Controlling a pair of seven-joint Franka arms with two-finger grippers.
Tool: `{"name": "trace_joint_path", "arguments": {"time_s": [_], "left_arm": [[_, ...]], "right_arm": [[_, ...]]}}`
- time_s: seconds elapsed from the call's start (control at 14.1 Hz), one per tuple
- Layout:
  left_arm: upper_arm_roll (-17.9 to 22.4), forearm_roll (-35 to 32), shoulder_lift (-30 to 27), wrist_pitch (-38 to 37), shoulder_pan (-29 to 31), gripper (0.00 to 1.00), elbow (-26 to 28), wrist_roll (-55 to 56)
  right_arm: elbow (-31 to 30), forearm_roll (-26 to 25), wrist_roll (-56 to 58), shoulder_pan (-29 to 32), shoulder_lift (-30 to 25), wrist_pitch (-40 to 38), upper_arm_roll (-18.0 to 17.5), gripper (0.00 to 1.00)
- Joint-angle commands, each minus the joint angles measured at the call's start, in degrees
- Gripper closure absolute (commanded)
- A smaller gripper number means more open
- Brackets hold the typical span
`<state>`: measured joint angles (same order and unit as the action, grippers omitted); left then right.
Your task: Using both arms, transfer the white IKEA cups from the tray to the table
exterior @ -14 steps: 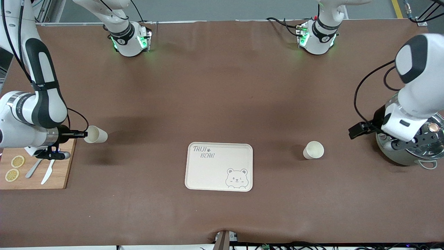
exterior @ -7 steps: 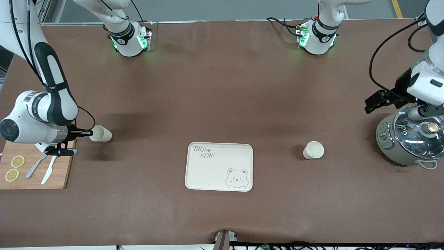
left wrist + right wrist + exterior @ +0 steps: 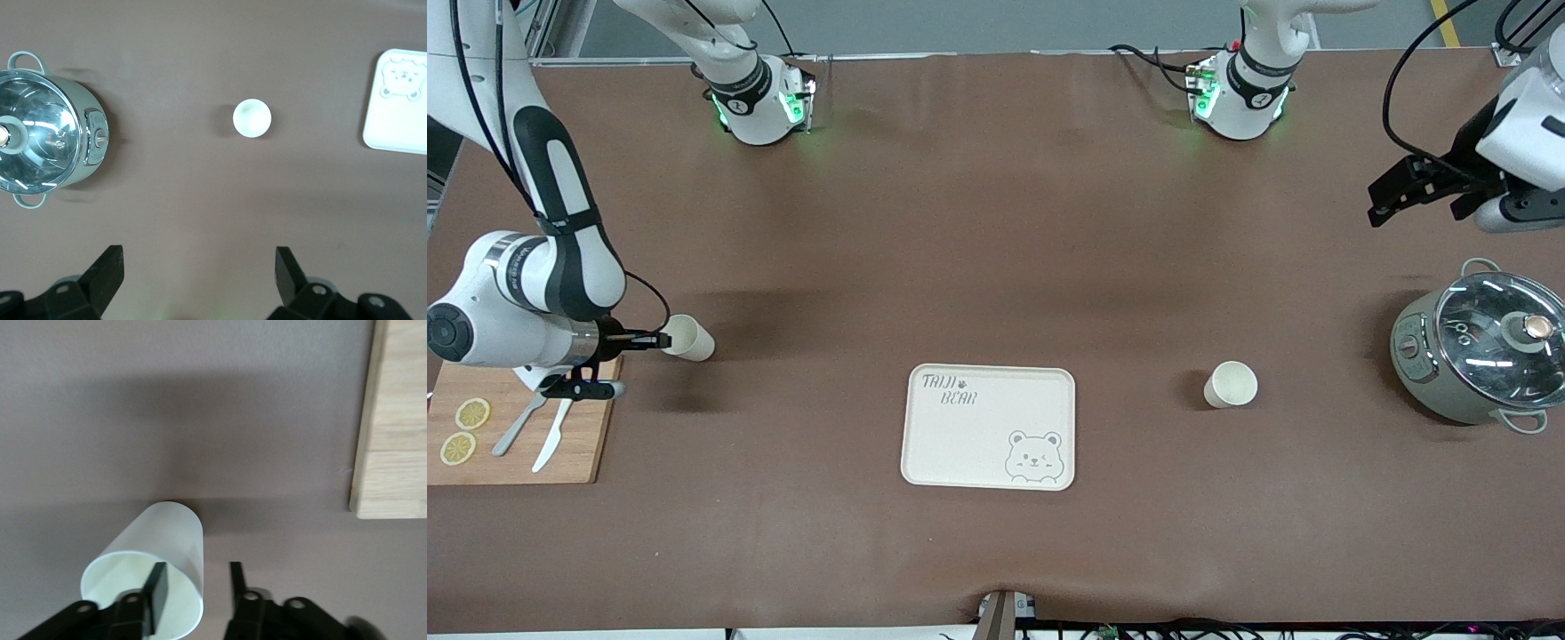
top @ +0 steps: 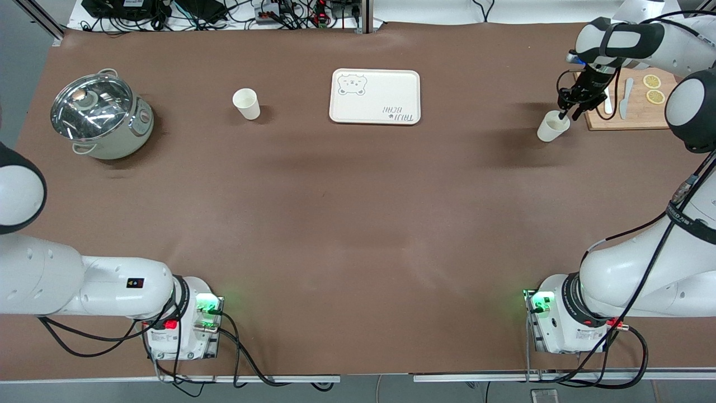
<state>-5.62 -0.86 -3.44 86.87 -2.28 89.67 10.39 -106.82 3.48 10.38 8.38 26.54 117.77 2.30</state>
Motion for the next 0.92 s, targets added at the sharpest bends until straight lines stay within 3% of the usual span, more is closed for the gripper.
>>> {"name": "trace_joint_path", "arguments": {"time_s": [0.0, 0.14, 0.36, 0.64, 0.85], "left_arm": [[0.3, -0.4, -5.2, -0.3, -1.6, 0.00, 4.8, -0.8], [1.0, -0.4, -6.4, -0.2, -1.7, 0.00, 5.7, -1.0], [1.1, -0.4, -6.3, 0.0, -1.5, 0.00, 5.5, -1.0], [1.1, -0.1, -5.4, 0.2, -1.2, 0.00, 5.2, -1.0], [1.0, 0.0, -5.2, 0.5, -1.3, 0.00, 5.6, -1.0]], "right_arm": [[4.1, -0.2, 0.3, 0.5, -1.6, -6.0, -1.2, 0.00], [7.9, -0.1, -0.3, -1.8, -1.3, -11.7, -1.2, 0.00], [13.6, 0.3, 0.2, -2.4, -1.5, -12.7, -1.2, 0.00], [29.7, -0.3, 0.1, -3.9, 0.2, -31.0, -1.5, 0.00], [35.6, -1.0, 0.3, -4.3, -0.2, -32.8, -1.5, 0.00]]}}
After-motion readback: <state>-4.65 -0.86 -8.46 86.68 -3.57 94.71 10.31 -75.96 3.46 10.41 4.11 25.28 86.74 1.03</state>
